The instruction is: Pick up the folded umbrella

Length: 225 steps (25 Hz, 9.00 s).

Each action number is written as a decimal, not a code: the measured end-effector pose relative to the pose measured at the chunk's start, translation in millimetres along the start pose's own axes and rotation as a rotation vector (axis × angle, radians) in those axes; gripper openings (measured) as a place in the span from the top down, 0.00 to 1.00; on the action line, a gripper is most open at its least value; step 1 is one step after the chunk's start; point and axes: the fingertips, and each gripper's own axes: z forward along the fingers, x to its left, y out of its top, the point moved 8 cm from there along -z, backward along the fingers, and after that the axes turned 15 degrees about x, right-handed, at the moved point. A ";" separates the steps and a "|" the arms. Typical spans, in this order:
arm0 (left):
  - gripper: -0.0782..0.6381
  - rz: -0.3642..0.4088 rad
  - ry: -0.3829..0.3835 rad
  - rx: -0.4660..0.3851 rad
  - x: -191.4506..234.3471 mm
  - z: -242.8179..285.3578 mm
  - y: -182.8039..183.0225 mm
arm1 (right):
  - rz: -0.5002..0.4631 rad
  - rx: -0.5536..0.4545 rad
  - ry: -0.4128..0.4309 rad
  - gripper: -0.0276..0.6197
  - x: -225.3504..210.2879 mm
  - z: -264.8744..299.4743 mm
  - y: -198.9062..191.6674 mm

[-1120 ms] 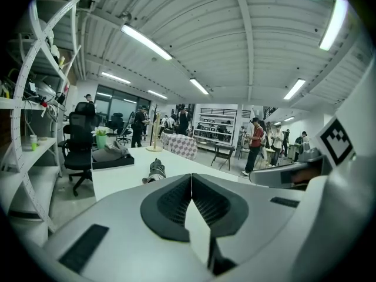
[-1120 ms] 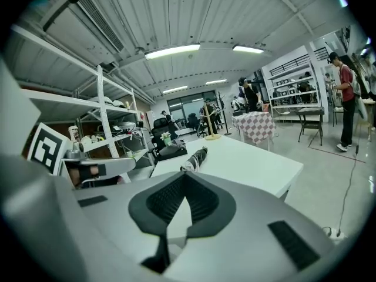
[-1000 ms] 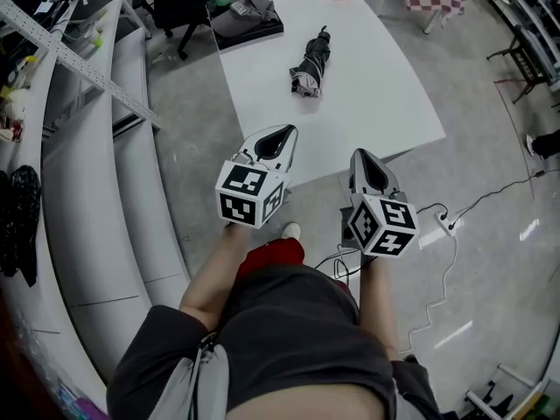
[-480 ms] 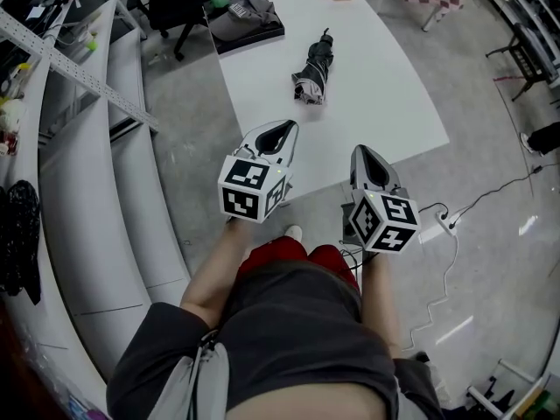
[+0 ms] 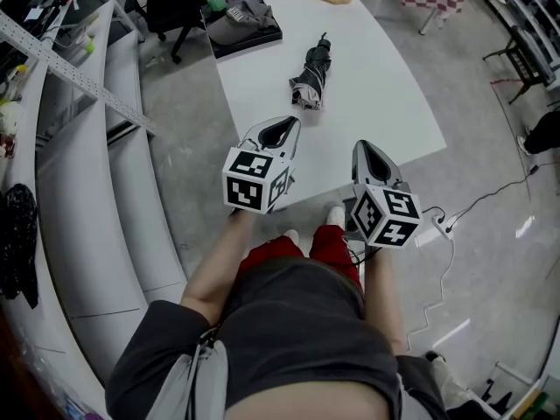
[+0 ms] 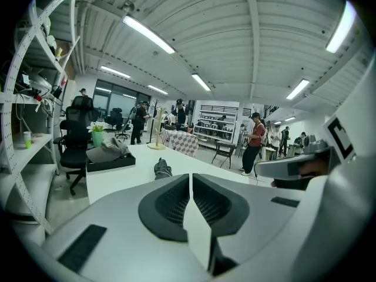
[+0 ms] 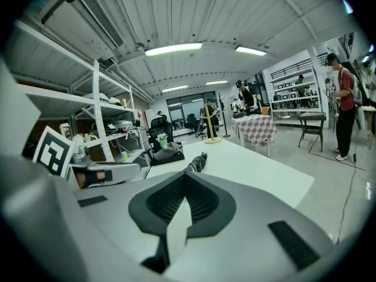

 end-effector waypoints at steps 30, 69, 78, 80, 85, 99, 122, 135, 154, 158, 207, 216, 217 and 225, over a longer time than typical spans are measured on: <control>0.64 -0.132 0.153 0.117 24.8 115.5 62.4 | -0.083 0.078 0.176 0.93 -101.5 96.1 84.5; 0.51 -0.105 0.293 0.449 66.0 258.5 93.7 | -0.154 0.233 0.336 0.93 -165.2 204.0 123.6; 0.51 -0.096 0.309 0.508 76.6 275.8 88.9 | -0.162 0.258 0.345 0.93 -166.1 217.7 124.5; 0.51 -0.101 0.310 0.519 78.2 279.7 87.3 | -0.164 0.263 0.346 0.93 -166.8 220.2 124.9; 0.51 -0.115 0.310 0.538 84.0 286.9 83.0 | -0.163 0.274 0.352 0.93 -166.9 226.3 124.4; 0.51 -0.171 0.285 0.581 96.6 294.5 76.7 | -0.166 0.296 0.350 0.93 -163.2 233.8 120.2; 0.55 -0.179 0.254 0.607 94.3 302.6 72.4 | -0.161 0.292 0.323 0.93 -161.9 228.0 120.3; 0.59 -0.134 0.289 0.531 76.7 294.0 76.4 | -0.161 0.260 0.303 0.93 -162.5 209.0 120.6; 0.60 -0.134 0.320 0.318 53.5 238.5 114.0 | -0.180 0.205 0.313 0.93 -152.7 181.9 124.6; 0.60 -0.153 0.337 0.249 52.4 220.8 122.1 | -0.188 0.190 0.316 0.93 -147.6 179.1 129.2; 0.60 -0.208 0.381 -0.136 36.1 18.5 109.1 | -0.268 -0.009 0.403 0.93 -35.8 107.5 149.5; 0.60 -0.202 0.391 -0.162 26.7 -11.2 96.7 | -0.273 -0.031 0.407 0.93 -21.1 90.4 142.4; 0.60 -0.201 0.393 -0.165 25.4 -14.7 95.3 | -0.274 -0.032 0.409 0.93 -18.9 88.6 141.3; 0.60 -0.201 0.404 -0.191 17.4 -43.6 82.1 | -0.283 -0.045 0.419 0.93 -2.6 73.6 132.3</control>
